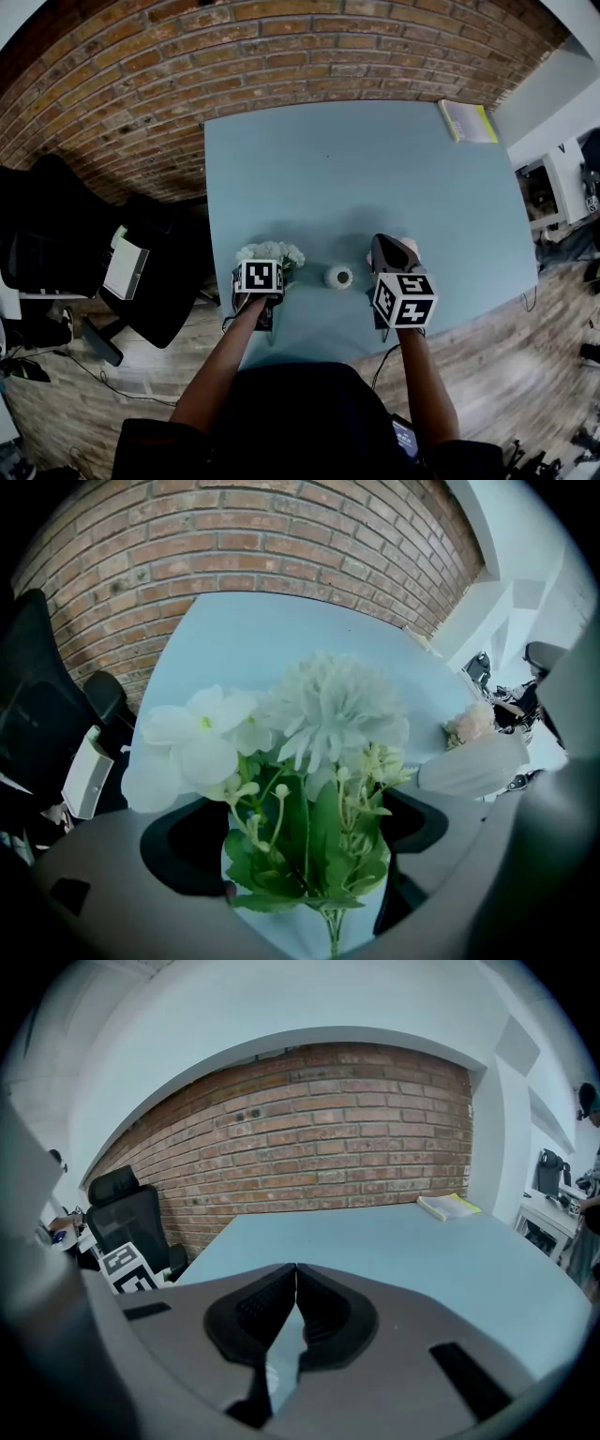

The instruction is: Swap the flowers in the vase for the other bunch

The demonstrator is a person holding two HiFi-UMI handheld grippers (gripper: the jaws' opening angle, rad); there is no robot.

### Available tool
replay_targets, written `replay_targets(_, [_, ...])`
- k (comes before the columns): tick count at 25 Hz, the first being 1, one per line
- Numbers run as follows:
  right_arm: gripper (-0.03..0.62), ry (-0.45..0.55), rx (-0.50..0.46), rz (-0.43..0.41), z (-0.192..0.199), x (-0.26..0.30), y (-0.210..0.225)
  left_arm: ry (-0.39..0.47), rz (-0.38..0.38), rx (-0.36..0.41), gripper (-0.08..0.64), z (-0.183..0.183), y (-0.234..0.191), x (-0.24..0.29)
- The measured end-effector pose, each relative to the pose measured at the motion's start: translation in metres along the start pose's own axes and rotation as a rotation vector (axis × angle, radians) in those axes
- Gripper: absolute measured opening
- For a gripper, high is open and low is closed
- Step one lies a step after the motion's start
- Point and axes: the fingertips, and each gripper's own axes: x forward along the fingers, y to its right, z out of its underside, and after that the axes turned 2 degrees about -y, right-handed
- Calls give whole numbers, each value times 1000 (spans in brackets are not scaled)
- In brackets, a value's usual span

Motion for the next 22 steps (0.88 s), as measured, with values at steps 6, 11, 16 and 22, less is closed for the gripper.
replay_targets(6, [14, -6, 4, 0, 2, 2, 0, -2, -33, 9, 491, 0, -1, 1])
replay_targets(11, [14, -11, 7, 0, 5, 2, 1, -3, -50, 10, 491, 2, -2, 2])
replay_targets(16, [13, -19, 14, 2, 6, 4, 2, -15, -38, 15, 485, 1, -1, 2])
replay_targets(22, [13, -30, 16, 6, 11, 4, 0, -32, -42, 1, 442, 3, -5, 0])
